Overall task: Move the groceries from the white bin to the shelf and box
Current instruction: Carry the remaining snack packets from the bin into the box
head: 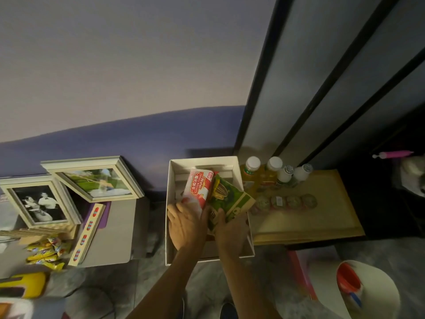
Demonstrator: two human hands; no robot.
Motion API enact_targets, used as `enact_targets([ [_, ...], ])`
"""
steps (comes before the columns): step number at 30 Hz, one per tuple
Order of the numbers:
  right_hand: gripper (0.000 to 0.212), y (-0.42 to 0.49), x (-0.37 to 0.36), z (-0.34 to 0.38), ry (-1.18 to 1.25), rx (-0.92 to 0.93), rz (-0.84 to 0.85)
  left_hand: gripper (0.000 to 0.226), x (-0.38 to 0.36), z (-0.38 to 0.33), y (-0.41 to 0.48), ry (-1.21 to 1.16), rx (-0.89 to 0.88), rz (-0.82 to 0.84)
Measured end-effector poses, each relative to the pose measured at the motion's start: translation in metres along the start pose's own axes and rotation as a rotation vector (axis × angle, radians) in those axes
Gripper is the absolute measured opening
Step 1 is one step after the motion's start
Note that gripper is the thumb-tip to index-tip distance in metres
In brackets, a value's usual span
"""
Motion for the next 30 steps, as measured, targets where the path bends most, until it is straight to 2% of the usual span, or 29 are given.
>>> enact_targets([
  [4,0.052,0.011,0.004,-0.010,-0.152,0.068,0.107,0.096,0.007,-0.007,-0.004,-0.064,-0.092,0.020],
  [7,0.052,0.013,0.029,0.010,-0.188,0.215,0.145,0.098,0.030,-0.012,-0.001,-0.079,-0.213,0.047],
  [8,0.055,0.012,0.044,0.022,-0.190,0.269,0.134,0.099,0.040,-0.013,0.002,-0.074,-0.260,0.062],
  [10,0.075,0.007,0.076,0.053,-0.209,0.399,0.069,0.101,0.067,-0.018,0.011,-0.062,-0.375,0.076],
  [12,0.095,0.000,0.109,0.090,-0.231,0.524,0.022,0.102,0.103,-0.027,0.021,-0.063,-0.478,0.058],
  [16,0.113,-0.017,0.173,0.166,-0.328,0.696,-0.005,0.114,0.192,-0.050,0.041,-0.078,-0.561,0.009],
  [19,0.115,-0.036,0.216,0.216,-0.371,0.777,0.008,0.116,0.258,-0.068,0.051,-0.081,-0.611,-0.040],
  [24,0.118,-0.083,0.272,0.288,-0.350,0.833,-0.080,0.110,0.367,-0.099,0.050,-0.114,-0.698,-0.125],
  [30,0.119,-0.141,0.297,0.335,-0.290,0.969,-0.109,0.105,0.445,-0.093,0.036,-0.116,-0.723,-0.232],
])
Point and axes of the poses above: each hand's wrist, its own y-axis towards the middle knuckle, its own x-axis out of the back of the hand, z = x × y, the point moved 7 cm from there along y, towards the middle knuckle, and after that the axes turned 10 degrees about -z, right-handed, at the moved point
